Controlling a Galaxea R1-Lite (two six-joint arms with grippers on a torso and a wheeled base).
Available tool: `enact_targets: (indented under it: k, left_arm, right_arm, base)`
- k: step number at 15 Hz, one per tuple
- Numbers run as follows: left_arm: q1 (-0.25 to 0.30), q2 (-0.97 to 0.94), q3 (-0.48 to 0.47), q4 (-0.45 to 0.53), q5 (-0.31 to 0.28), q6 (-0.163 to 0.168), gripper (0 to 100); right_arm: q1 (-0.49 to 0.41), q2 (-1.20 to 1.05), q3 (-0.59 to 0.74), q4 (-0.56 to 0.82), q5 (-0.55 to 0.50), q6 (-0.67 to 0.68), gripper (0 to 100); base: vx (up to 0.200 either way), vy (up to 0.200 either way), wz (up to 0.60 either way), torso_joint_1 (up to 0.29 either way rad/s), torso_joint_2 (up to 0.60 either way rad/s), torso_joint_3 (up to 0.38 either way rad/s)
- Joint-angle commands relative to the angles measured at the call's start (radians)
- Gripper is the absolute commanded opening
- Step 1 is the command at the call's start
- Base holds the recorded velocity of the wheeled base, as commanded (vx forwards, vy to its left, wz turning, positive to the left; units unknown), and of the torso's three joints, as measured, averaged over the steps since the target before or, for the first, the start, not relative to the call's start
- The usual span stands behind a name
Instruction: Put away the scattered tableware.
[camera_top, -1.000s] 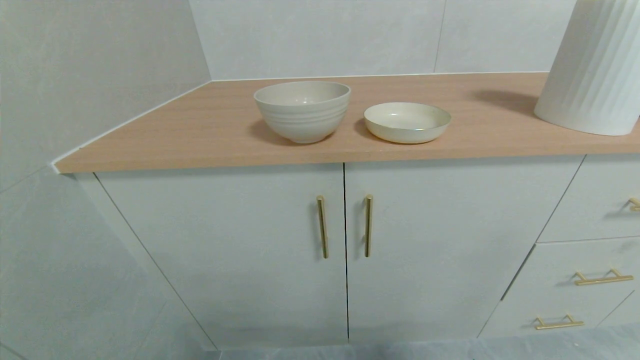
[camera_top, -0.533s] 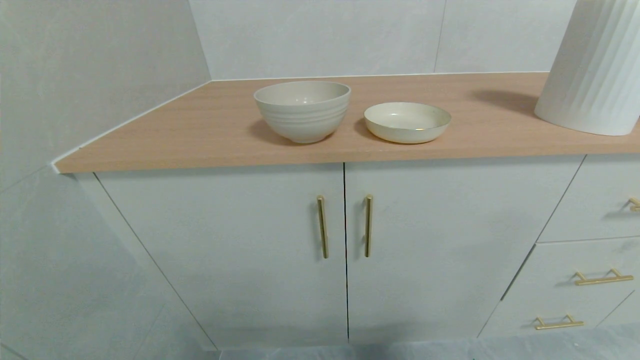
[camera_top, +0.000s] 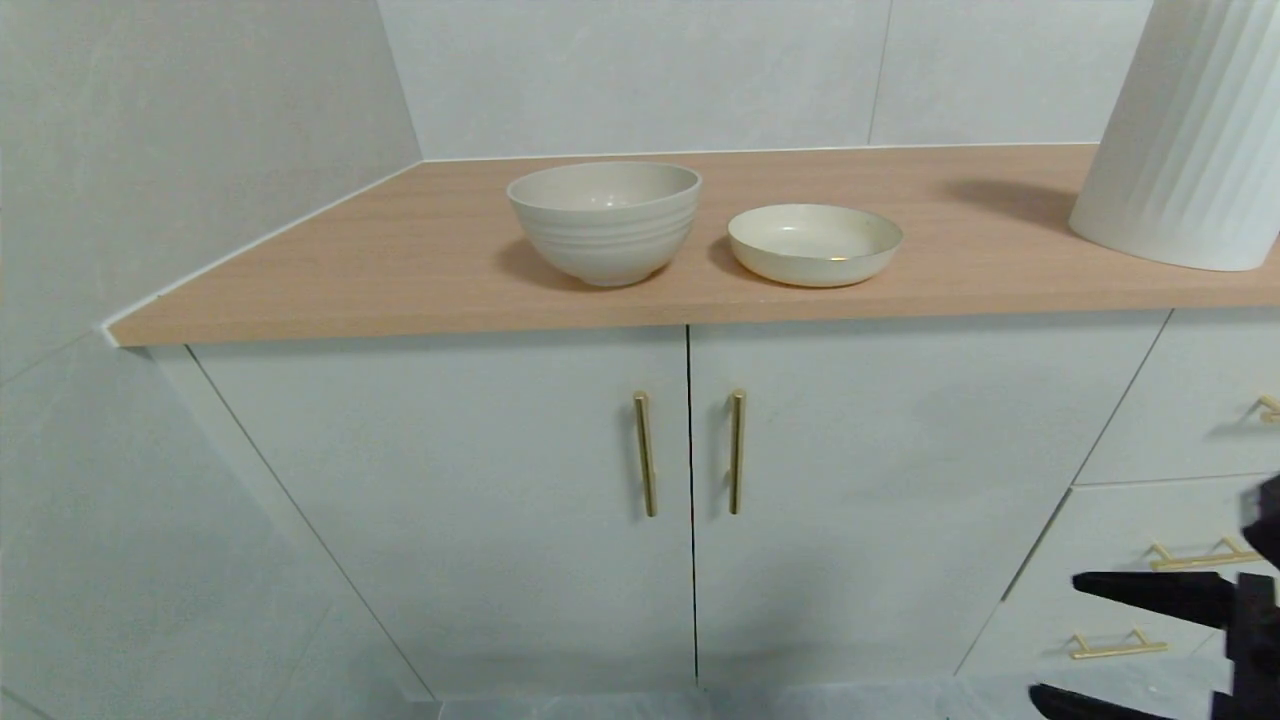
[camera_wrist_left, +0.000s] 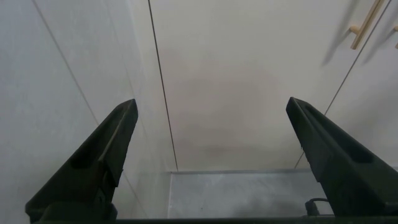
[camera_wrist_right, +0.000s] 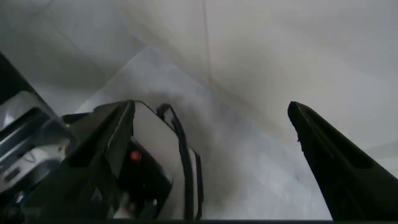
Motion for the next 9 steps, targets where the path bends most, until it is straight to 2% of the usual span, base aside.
enact_targets:
  k: [1,3,4,5,9]
  left_arm:
    - [0.0,0.0,0.0,0.0,0.001,0.0,100]
    - [0.0,0.0,0.0,0.0,0.001,0.001,100]
    - [0.0,0.0,0.0,0.0,0.001,0.0,100]
    - [0.0,0.0,0.0,0.0,0.001,0.0,100]
    - [0.0,0.0,0.0,0.0,0.001,0.0,100]
  right_arm:
    - [0.108,0.346,-0.03,-0.266,-0.008,0.0,100]
    - [0.169,0.46,-0.03,-0.451,-0.048,0.007,100]
    - [0.181,0.48,-0.033,-0.48,-0.057,0.017,100]
    - [0.213,0.546,-0.063,-0.548,-0.068,0.083,100]
    - [0.278,0.642,-0.195,-0.6,-0.071,0.271,100]
  base:
    - [0.0,0.0,0.0,0.0,0.0,0.0]
    - [0.0,0.0,0.0,0.0,0.0,0.0]
    - [0.0,0.0,0.0,0.0,0.0,0.0]
    - [0.0,0.0,0.0,0.0,0.0,0.0]
    - [0.0,0.0,0.0,0.0,0.0,0.0]
